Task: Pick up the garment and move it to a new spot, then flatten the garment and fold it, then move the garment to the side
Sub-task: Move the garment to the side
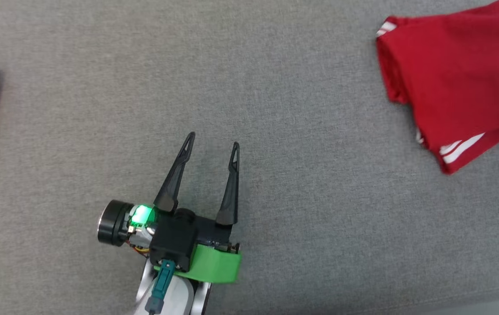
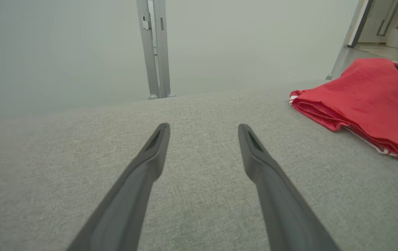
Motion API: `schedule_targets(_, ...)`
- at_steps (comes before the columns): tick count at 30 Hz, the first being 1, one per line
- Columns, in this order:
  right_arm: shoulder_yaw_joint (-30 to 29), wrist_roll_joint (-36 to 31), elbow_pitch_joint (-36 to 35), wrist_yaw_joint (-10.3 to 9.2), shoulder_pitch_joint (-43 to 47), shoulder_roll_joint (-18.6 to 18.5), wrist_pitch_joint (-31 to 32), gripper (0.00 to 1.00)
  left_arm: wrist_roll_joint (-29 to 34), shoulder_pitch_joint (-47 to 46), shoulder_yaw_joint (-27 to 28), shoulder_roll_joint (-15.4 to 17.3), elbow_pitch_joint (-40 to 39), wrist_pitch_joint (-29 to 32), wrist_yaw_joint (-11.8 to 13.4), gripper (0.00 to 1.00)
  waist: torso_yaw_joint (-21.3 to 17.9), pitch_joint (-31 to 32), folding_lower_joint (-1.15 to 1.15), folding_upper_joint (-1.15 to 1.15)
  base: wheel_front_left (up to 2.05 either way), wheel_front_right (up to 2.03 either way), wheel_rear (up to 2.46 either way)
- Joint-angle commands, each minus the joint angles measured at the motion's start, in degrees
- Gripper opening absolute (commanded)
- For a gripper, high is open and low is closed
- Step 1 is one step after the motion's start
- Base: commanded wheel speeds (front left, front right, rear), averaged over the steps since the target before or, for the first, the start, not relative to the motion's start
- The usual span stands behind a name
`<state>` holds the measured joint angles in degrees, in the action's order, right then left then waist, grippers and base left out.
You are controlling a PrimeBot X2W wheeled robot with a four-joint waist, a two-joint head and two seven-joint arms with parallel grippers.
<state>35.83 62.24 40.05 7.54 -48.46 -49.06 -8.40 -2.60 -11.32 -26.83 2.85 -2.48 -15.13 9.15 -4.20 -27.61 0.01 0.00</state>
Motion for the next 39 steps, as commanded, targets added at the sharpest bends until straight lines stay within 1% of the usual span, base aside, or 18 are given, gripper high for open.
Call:
schedule_targets(1,-0.55,0.9,0.81,-0.11,-1.72,-1.18,-0.9,0.0,1.09,-2.27,-0.35,0.56,-0.78,-0.01,-0.38,1.0,-5.87,-7.61,-0.01,0.0,0.0,0.0,0.0)
schedule_targets(5,-1.22,1.77,2.89,-0.11,-4.42,-5.13,-2.84,0.0,3.02,-5.05,-1.7,0.92,-2.53,-0.01,-0.84,1.0,-6.86,-10.89,-0.01,0.0,0.0,0.0,0.0)
schedule_targets(7,-1.08,1.91,3.65,-0.11,-5.6,-6.17,-3.48,0.0,4.18,-5.84,-2.25,1.41,-3.05,0.24,-0.98,1.0,-7.29,-12.23,-0.01,0.0,0.0,0.0,0.0)
schedule_targets(10,-0.75,2.29,4.82,-0.11,-7.2,-7.04,-4.09,0.0,5.32,-6.53,-2.68,2.01,-4.06,1.14,-0.98,1.0,-7.63,-13.53,-0.01,0.0,0.0,0.0,0.0)
schedule_targets(15,0.46,1.65,7.46,-0.11,-9.46,-6.43,-5.02,0.0,5.65,-6.56,-2.63,2.93,-4.95,2.3,-0.64,1.0,-7.43,-13.06,-0.01,0.0,0.0,0.0,0.0)
schedule_targets(16,0.75,1.33,8.2,-0.11,-9.76,-6.31,-5.15,0.18,5.49,-6.44,-2.66,2.91,-4.9,2.3,-0.6,1.0,-7.2,-12.59,-0.01,0.0,0.0,0.0,0.0)
schedule_targets(17,0.94,0.68,9.36,-0.11,-10.27,-6.09,-5.62,1.0,5.18,-6.21,-2.75,2.82,-4.82,2.23,-0.51,1.0,-6.89,-11.9,-0.01,0.0,0.0,0.0,0.0)
schedule_targets(22,2.3,-4.02,11.88,-0.11,-10.48,-3.19,-6.79,1.0,3.02,-4.15,-2.96,2.07,-3.24,1.18,-0.02,1.0,-4.64,-5.75,-0.01,0.0,0.0,0.0,0.0)
schedule_targets(25,0.31,-8.18,9.34,-0.11,-8.78,-1.3,-6.81,1.0,0.28,-2.33,-2.57,1.56,-1.96,0.51,0.48,1.0,-2.93,-0.56,-0.01,0.0,0.0,0.0,0.0)
schedule_targets(30,-4.83,-15.25,1.26,-0.11,-1.13,3.59,-6.78,1.0,-4.38,1.22,-1.08,0.96,0.34,-0.02,0.92,1.0,-0.24,7.71,-0.01,0.0,0.0,0.0,0.0)
schedule_targets(34,-9.55,-21.38,-7.28,-0.11,8.66,9.54,-6.78,1.0,-7.02,4.47,0.6,0.8,1.93,-0.08,0.71,1.0,1.73,14.19,-0.01,0.0,0.0,0.0,0.0)
schedule_targets(37,-13.01,-25.57,-11.96,-0.11,15.22,13.62,-6.78,1.0,-8.89,7.11,2.28,0.76,2.9,-0.05,0.25,1.0,2.93,18.12,-0.01,0.0,0.0,0.0,0.0)
schedule_targets(39,-15.73,-28.18,-14.55,-0.1,20.05,17.29,-6.78,1.0,-10.0,8.64,3.68,0.73,3.97,-0.05,-0.22,1.0,3.78,20.75,-0.01,0.0,0.0,0.0,0.0)
